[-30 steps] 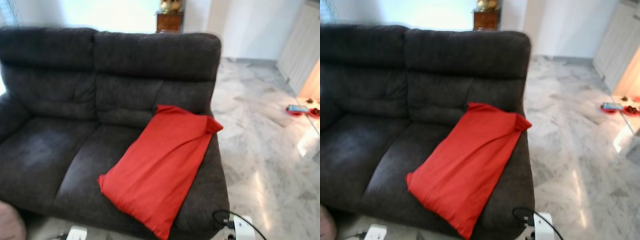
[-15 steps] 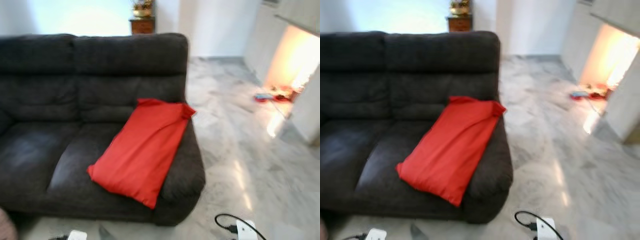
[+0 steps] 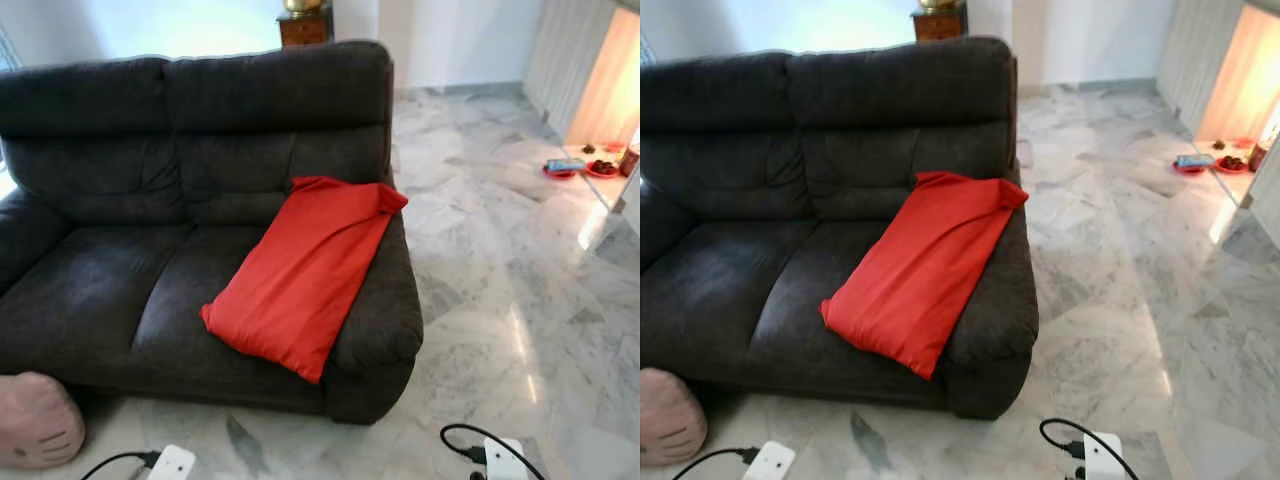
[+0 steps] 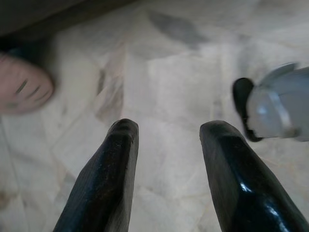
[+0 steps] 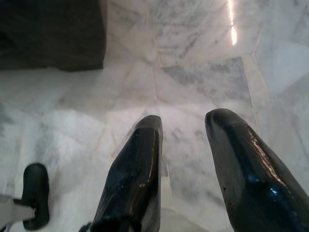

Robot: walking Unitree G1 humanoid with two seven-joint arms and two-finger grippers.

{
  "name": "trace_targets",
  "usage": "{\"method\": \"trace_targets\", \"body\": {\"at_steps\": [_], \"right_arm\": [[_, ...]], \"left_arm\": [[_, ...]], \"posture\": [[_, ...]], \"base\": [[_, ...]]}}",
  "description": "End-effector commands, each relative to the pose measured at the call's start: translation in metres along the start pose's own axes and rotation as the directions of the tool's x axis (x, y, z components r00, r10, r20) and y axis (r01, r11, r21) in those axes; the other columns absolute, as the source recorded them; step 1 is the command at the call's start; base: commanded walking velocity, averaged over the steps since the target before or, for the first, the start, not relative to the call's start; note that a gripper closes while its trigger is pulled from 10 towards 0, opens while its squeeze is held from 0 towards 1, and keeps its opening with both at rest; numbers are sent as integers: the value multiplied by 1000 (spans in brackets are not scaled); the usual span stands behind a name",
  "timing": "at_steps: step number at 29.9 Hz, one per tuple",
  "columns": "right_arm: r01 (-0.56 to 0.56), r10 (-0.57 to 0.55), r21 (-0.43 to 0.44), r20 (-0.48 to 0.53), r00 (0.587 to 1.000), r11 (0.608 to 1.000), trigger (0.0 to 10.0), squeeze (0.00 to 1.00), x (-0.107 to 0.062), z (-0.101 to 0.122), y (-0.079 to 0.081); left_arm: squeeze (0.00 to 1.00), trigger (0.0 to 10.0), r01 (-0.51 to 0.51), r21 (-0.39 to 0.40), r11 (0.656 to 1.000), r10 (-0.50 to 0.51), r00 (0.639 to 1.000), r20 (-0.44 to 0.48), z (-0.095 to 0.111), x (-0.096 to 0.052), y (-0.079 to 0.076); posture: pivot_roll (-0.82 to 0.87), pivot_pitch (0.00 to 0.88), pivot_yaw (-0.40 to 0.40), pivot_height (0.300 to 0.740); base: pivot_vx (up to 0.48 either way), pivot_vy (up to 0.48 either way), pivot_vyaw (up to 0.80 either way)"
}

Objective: Move the pillow to the sofa from floor

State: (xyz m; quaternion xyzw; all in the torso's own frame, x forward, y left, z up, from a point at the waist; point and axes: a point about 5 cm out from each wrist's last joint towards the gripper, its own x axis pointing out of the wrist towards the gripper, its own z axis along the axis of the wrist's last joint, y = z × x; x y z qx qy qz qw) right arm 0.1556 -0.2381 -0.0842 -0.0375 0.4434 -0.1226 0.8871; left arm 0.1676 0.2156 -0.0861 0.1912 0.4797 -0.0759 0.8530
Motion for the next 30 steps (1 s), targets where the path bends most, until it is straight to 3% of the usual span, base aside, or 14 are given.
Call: {"method": "trace_targets", "body": {"at_steps": [1,7,10,12,13,15,16,20,22,23,28,30], "right_arm": [[5,-5,20,-17,1000,1000,10000,0,-2,-8,-1],[40,-40,96,-2,999,995,10000,0,-4,-11,-10],[24,-27,116,26,999,993,10000,0,-2,-4,-10],[9,-12,69,42,999,998,10000,0,-1,0,-9],[-16,15,14,66,998,1000,10000,0,1,9,-6],[-32,31,3,81,996,999,10000,0,2,16,-3],[-32,29,29,96,995,999,10000,0,4,22,-5],[-34,20,148,90,996,988,10000,0,6,29,1],[-66,56,109,92,994,992,10000,0,6,32,7],[-91,85,63,97,992,994,10000,0,7,36,12],[-85,78,56,107,991,995,10000,0,9,46,12],[-82,74,63,122,990,995,10000,0,11,56,10]], "left_arm": [[0,10000,12,56,998,-13,1000,20,13,2,2],[0,10000,44,103,994,-48,998,34,27,5,-5],[0,10000,32,32,999,-34,998,50,35,6,-1],[0,10000,19,-4,1000,-19,998,58,39,6,2],[0,10000,2,-47,999,1,998,68,44,6,8],[0,10000,-11,-71,997,17,997,74,48,6,13],[0,10000,-35,-136,990,46,995,83,51,6,21],[0,10000,-73,-189,979,92,992,90,56,4,36],[0,10000,-86,-222,971,110,989,98,59,4,40],[0,10000,-88,-252,964,119,987,107,62,4,41],[0,10000,-68,-246,967,102,986,129,67,5,36],[0,10000,-64,-249,966,95,989,116,59,5,32]], "posture": [[-213,0,130,740],[-321,0,204,740],[-351,0,226,740],[-350,0,230,740],[-341,0,215,740],[-330,0,197,740],[-305,0,171,740],[-216,0,113,740],[-183,0,99,740],[-138,0,72,740],[-107,0,54,740],[-115,0,59,740]], "base": [[0,0,0],[0,0,0],[0,0,0],[0,0,0],[0,0,0],[0,0,0],[0,0,0],[0,0,0],[0,0,0],[0,0,0],[0,0,0],[0,0,0]]}}
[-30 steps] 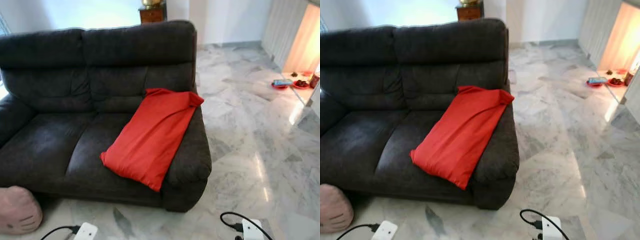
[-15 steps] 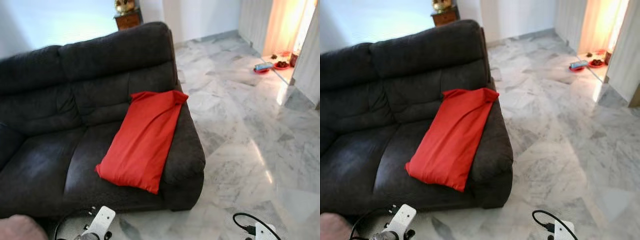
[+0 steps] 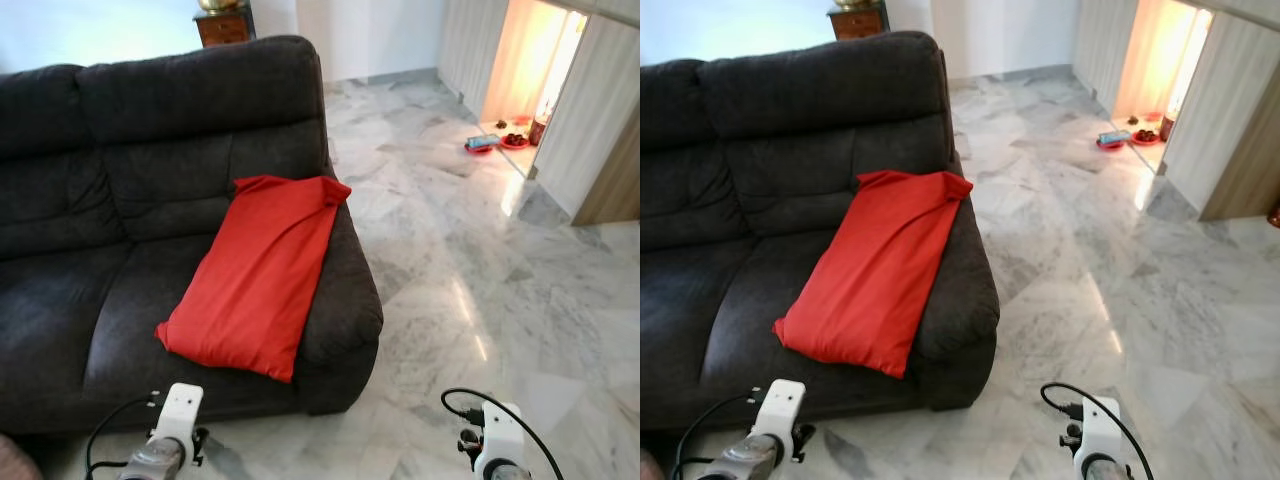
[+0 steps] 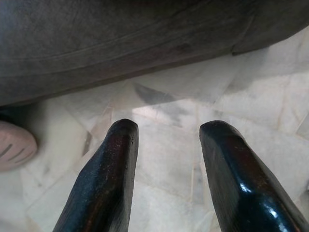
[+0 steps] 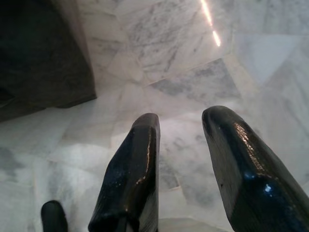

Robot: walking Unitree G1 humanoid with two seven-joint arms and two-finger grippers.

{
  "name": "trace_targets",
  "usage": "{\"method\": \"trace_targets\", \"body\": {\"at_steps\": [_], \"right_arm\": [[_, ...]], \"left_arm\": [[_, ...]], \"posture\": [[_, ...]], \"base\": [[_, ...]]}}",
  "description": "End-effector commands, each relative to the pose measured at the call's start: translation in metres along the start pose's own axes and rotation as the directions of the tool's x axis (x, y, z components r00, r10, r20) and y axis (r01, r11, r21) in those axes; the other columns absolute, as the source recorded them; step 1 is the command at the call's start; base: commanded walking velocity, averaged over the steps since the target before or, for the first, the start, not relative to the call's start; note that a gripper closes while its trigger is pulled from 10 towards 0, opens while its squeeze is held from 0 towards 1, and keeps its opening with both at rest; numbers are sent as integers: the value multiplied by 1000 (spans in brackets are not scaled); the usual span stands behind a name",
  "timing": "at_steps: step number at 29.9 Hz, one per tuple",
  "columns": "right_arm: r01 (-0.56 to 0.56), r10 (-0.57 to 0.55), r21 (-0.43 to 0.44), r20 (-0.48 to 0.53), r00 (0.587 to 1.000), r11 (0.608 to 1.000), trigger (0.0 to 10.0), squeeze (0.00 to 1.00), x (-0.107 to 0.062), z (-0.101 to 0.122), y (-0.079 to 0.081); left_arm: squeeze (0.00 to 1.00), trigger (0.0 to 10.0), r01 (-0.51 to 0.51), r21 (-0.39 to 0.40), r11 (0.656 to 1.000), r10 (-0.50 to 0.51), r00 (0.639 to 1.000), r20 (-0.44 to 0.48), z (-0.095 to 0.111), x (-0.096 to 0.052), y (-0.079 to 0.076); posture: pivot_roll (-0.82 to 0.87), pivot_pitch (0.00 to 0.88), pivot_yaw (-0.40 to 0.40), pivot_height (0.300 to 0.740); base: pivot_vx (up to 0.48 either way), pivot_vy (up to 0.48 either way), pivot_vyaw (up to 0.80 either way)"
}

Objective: Move the pillow to the sofa from floor

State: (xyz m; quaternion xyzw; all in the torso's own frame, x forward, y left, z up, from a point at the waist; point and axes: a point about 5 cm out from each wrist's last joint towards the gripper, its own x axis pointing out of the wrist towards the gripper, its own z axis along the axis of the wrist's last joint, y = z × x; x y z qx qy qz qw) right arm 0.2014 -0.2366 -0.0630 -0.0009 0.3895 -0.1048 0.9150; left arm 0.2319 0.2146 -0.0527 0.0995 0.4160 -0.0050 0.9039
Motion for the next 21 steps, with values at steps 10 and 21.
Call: {"method": "trace_targets", "body": {"at_steps": [10,21], "right_arm": [[-26,27,-20,58,998,999,10000,0,8,32,10],[-118,117,20,26,993,993,10000,0,9,35,48]], "left_arm": [[0,10000,8,-28,1000,-8,1000,-18,-12,-1,-18],[0,10000,-57,-145,988,55,998,-14,-12,-1,-11]], "posture": [[-43,0,-17,740],[-16,0,-14,740]], "base": [[0,0,0],[0,0,0]]}}
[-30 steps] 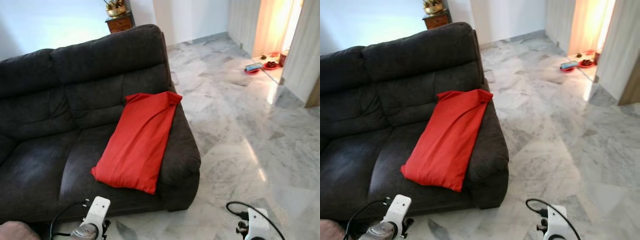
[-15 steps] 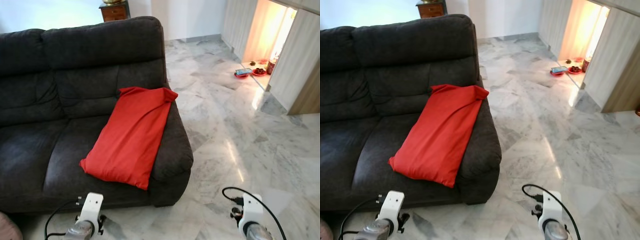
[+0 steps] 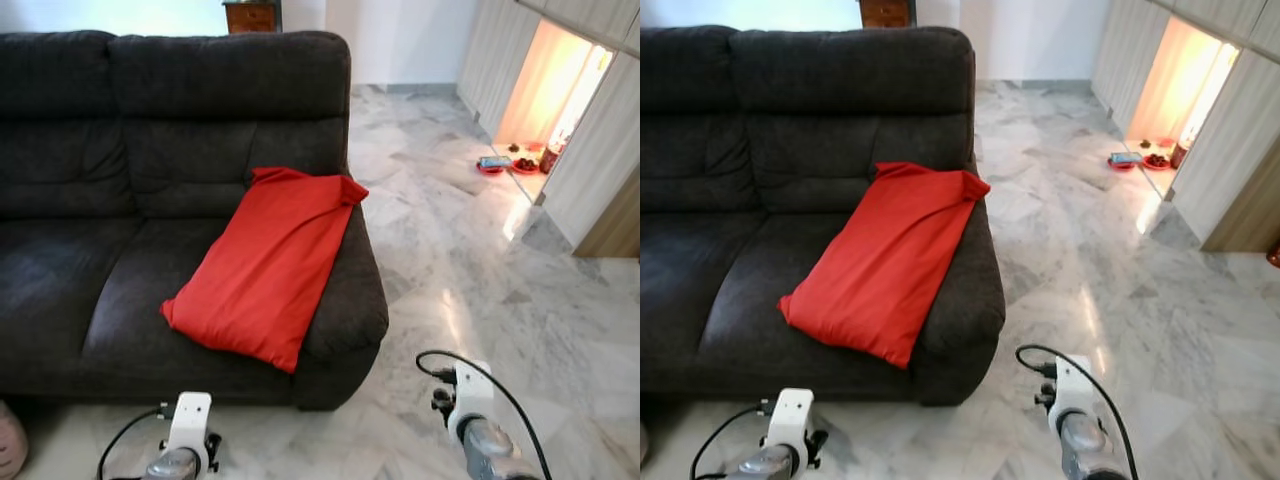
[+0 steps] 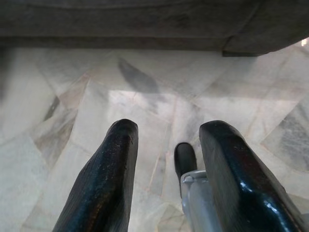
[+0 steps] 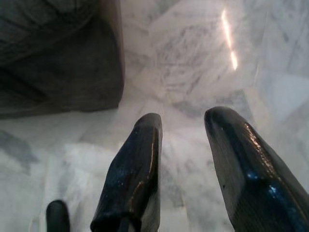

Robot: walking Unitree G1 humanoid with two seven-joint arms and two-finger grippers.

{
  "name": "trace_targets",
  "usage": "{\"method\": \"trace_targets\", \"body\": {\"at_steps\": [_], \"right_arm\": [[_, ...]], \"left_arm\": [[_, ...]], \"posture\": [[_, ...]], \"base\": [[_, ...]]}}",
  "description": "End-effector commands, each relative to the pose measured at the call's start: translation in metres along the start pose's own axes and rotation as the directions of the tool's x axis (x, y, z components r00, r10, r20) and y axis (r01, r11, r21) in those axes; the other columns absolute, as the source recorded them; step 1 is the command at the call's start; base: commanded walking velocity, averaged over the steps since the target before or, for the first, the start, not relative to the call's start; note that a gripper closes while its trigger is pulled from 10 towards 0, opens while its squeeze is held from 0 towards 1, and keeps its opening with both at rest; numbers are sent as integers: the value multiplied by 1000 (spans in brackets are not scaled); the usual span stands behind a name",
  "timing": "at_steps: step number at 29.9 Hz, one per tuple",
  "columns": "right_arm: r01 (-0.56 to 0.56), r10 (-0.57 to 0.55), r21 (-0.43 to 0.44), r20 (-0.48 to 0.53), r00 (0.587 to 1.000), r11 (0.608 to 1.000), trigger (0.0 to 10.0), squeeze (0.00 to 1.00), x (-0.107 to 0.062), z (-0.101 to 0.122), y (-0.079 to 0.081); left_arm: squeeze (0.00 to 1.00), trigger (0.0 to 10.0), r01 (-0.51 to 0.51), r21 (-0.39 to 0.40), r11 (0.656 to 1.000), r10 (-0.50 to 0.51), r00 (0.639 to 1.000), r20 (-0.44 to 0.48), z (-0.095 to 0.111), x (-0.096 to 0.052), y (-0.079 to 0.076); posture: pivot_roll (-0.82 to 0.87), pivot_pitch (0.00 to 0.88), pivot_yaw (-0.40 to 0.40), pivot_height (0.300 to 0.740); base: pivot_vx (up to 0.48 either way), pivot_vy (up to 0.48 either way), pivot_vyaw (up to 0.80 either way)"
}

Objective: Move the pillow to the sofa from floor

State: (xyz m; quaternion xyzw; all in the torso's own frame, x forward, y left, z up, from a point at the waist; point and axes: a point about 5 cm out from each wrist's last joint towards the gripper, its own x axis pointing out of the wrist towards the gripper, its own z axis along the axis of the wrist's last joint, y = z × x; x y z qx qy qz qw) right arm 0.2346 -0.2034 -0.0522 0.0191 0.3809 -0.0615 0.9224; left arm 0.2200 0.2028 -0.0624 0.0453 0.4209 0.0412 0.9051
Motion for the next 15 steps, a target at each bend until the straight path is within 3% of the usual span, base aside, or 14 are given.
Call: {"method": "trace_targets", "body": {"at_steps": [1,10,15], "right_arm": [[-22,21,17,8,1000,1000,10000,0,2,6,10],[-96,96,-20,-19,995,995,10000,0,0,-4,28],[-82,82,-43,0,997,996,10000,0,4,15,18]], "left_arm": [[0,10000,-18,-9,1000,18,1000,8,1,0,4],[0,10000,44,-20,999,-43,999,20,2,0,-23],[0,10000,38,-29,999,-38,999,9,4,1,-26]], "posture": [[-16,0,-14,740],[-6,0,-25,740],[-11,0,-31,740]], "base": [[0,0,0],[0,0,0],[0,0,0]]}}
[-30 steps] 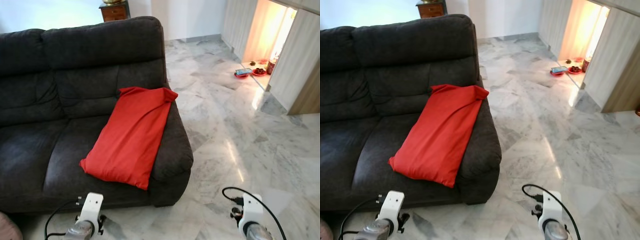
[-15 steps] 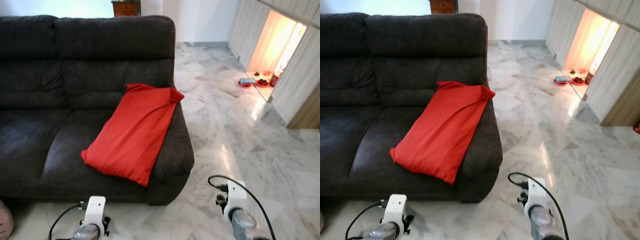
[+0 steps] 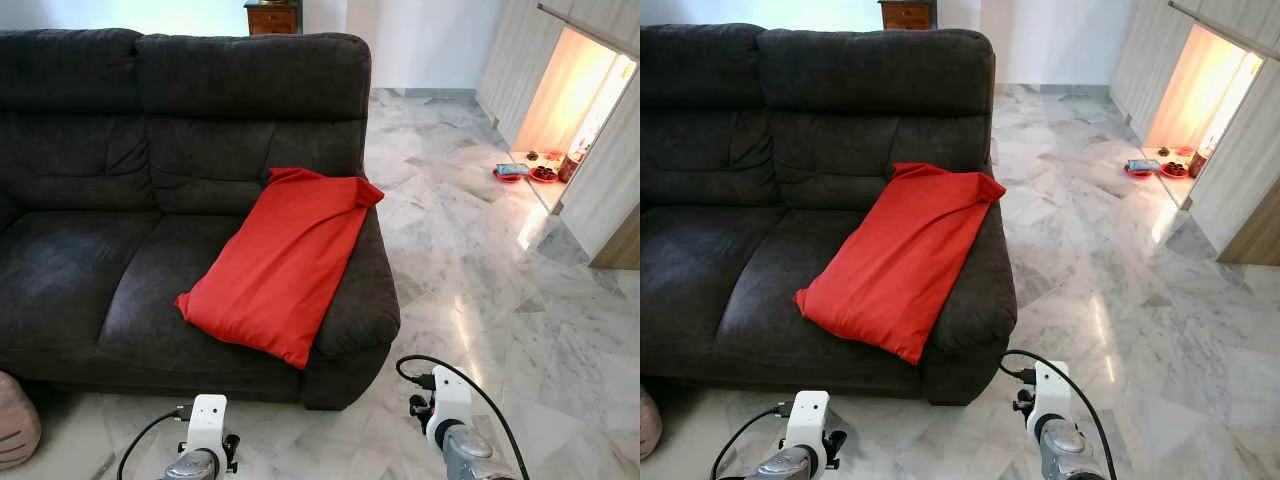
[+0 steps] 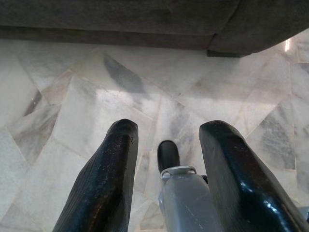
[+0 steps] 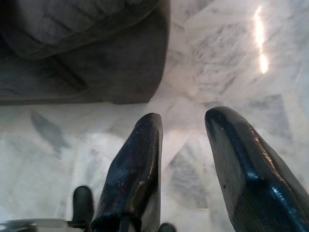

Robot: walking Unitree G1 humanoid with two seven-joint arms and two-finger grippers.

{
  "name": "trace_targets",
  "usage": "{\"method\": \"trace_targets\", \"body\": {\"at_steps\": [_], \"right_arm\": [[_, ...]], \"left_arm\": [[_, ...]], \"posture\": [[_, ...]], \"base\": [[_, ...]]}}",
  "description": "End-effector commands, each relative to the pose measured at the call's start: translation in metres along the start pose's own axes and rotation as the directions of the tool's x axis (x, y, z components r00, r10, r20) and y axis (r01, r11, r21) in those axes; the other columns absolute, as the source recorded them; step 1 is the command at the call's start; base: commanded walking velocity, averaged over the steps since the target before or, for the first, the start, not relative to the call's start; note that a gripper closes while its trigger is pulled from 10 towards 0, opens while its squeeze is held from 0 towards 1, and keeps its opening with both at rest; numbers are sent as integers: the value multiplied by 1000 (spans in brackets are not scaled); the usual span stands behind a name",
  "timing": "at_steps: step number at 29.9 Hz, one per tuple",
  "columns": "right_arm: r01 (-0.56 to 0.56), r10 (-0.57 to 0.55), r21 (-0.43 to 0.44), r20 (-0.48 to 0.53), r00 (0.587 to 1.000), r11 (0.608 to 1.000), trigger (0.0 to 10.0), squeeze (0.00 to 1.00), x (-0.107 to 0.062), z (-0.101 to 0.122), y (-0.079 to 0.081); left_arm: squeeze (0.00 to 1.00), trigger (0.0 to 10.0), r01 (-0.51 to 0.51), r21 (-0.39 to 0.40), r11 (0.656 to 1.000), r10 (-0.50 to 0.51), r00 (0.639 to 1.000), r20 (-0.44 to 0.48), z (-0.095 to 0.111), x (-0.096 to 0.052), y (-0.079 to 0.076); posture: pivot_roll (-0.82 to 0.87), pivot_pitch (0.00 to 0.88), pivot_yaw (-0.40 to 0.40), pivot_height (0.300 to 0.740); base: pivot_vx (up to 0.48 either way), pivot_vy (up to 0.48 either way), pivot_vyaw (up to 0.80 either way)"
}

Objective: Move the pillow to the sofa from floor

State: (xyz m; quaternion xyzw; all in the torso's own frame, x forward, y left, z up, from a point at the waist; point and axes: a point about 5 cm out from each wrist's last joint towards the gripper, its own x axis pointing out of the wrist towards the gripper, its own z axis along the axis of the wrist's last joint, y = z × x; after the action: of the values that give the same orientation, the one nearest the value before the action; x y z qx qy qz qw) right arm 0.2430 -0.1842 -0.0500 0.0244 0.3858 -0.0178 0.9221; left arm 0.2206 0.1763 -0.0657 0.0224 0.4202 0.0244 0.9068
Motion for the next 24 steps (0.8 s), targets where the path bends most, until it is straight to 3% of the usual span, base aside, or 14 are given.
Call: {"method": "trace_targets", "body": {"at_steps": [1,3,8,12,14,15,17,18,21,24], "right_arm": [[7,-6,-28,17,1000,1000,10000,0,1,11,-5],[29,-28,-21,30,999,999,10000,0,1,17,-14],[27,-27,-50,13,1000,998,10000,0,1,14,-14],[41,-42,24,25,999,999,10000,0,1,16,-13],[77,-79,-82,-18,997,994,10000,0,1,8,-14],[65,-68,-91,-28,997,994,10000,0,0,5,-14],[48,-51,-73,-44,998,996,10000,0,-1,0,-16],[49,-53,-68,-49,997,996,10000,0,-2,-3,-20],[108,-109,-13,-57,992,994,10000,0,-5,-4,-33],[118,-118,5,-54,992,993,10000,0,-5,-1,-38]], "left_arm": [[0,10000,-13,-2,1000,13,1000,7,5,1,0],[0,10000,-22,-25,999,22,1000,8,4,1,-2],[0,10000,-24,-37,999,24,1000,1,1,0,-4],[0,10000,-26,-34,999,25,1000,-14,-4,0,-3],[0,10000,-22,-21,1000,21,999,-28,-10,-2,-5],[0,10000,-20,-18,1000,19,999,-32,-11,-2,-5],[0,10000,-18,2,1000,18,999,-39,-13,-2,-5],[0,10000,-22,-24,999,21,999,-39,-13,-2,-4],[0,10000,-6,19,1000,7,999,-44,-11,-2,-7],[0,10000,-3,32,999,4,1000,-11,1,1,-7]], "posture": [[-12,0,-33,740],[-5,0,-48,740],[7,0,-49,740],[-2,0,-32,740],[-13,0,-23,740],[-13,0,-21,740],[-20,0,-19,740],[-24,0,-20,740],[5,0,-38,740],[8,0,-53,740]], "base": [[0,0,0],[0,0,0],[0,0,0],[0,0,0],[0,0,0],[0,0,0],[0,0,0],[0,0,0],[0,0,0],[0,0,0]]}}
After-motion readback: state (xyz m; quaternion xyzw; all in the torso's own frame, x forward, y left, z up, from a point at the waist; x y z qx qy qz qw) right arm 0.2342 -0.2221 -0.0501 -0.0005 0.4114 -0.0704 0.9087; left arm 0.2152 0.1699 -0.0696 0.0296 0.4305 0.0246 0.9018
